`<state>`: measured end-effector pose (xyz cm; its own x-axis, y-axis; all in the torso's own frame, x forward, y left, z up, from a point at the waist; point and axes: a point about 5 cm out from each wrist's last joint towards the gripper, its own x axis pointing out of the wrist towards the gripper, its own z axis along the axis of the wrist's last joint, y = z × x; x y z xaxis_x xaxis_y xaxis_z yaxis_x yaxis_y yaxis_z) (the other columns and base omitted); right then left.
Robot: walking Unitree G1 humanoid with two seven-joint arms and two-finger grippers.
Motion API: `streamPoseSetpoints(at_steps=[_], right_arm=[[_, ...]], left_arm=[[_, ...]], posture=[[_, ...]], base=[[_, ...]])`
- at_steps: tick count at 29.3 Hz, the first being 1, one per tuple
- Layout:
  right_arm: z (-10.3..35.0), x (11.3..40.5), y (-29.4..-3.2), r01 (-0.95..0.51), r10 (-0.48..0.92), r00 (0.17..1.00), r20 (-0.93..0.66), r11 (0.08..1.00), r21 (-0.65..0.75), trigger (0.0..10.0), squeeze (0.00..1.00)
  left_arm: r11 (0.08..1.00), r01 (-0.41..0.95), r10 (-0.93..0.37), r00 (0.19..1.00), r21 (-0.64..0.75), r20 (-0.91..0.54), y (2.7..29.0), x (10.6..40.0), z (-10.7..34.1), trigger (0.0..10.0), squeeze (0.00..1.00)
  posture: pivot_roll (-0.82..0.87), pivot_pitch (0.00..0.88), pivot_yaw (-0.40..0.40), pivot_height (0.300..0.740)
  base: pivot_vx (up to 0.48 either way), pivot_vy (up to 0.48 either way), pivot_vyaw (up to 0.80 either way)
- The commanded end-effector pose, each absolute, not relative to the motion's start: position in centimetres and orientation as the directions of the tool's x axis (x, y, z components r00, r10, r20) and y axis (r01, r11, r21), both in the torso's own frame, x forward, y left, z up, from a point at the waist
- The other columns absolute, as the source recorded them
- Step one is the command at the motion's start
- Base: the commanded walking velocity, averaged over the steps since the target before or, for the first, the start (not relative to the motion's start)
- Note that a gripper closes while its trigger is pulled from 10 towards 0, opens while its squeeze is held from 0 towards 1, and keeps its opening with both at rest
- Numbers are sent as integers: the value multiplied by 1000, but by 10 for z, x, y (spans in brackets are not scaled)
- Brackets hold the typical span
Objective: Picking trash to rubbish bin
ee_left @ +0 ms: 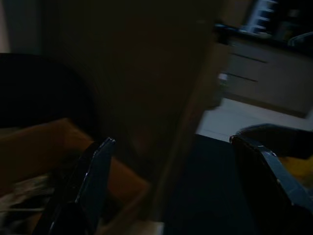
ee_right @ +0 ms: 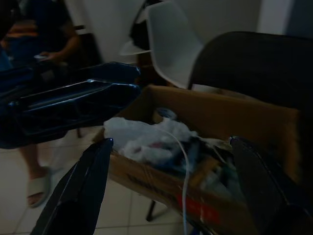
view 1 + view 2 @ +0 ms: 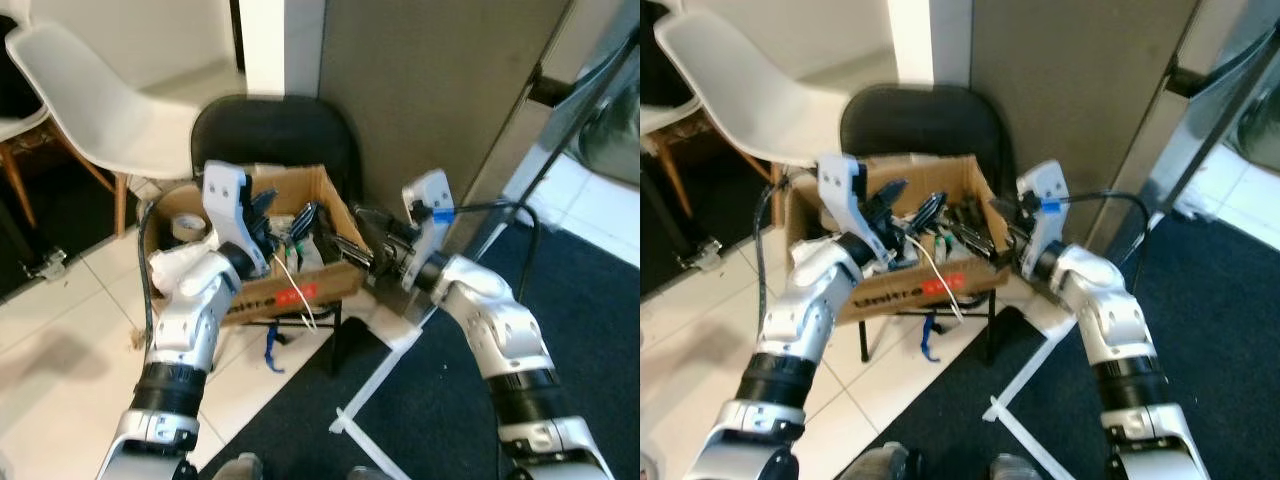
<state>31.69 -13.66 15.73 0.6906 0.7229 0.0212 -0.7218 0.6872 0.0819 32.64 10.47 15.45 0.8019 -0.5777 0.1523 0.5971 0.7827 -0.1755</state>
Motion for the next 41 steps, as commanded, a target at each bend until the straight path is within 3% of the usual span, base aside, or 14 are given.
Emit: streamPoseSetpoints(at_steps=[1, 16, 20, 29, 41], right_arm=[[156, 316, -137, -721, 722, 692, 19, 688, 86, 10000, 0], [155, 317, -140, -706, 706, 708, -14, 708, -37, 10000, 0], [158, 316, -142, -674, 679, 732, 54, 734, -82, 10000, 0], [154, 314, -140, -738, 739, 674, 23, 674, -19, 10000, 0], [150, 312, -138, -762, 761, 648, 22, 648, 8, 10000, 0]], left_arm=[[783, 598, -582, 801, -171, 137, 103, 326, 151, 10000, 0], [781, 598, -580, 801, -179, 149, 104, 326, 152, 10000, 0], [780, 599, -578, 800, -182, 157, 104, 326, 153, 10000, 0], [776, 604, -583, 797, -181, 159, 104, 326, 152, 10000, 0], [773, 607, -585, 795, -185, 160, 104, 326, 150, 10000, 0]], posture=[[-39, 0, -45, 740], [-43, 0, -45, 740], [-42, 0, -46, 740], [-41, 0, -48, 740], [-42, 0, -50, 740]], base=[[-345, 0, 0], [-284, 0, 0], [0, 0, 0], [0, 0, 0], [0, 0, 781]])
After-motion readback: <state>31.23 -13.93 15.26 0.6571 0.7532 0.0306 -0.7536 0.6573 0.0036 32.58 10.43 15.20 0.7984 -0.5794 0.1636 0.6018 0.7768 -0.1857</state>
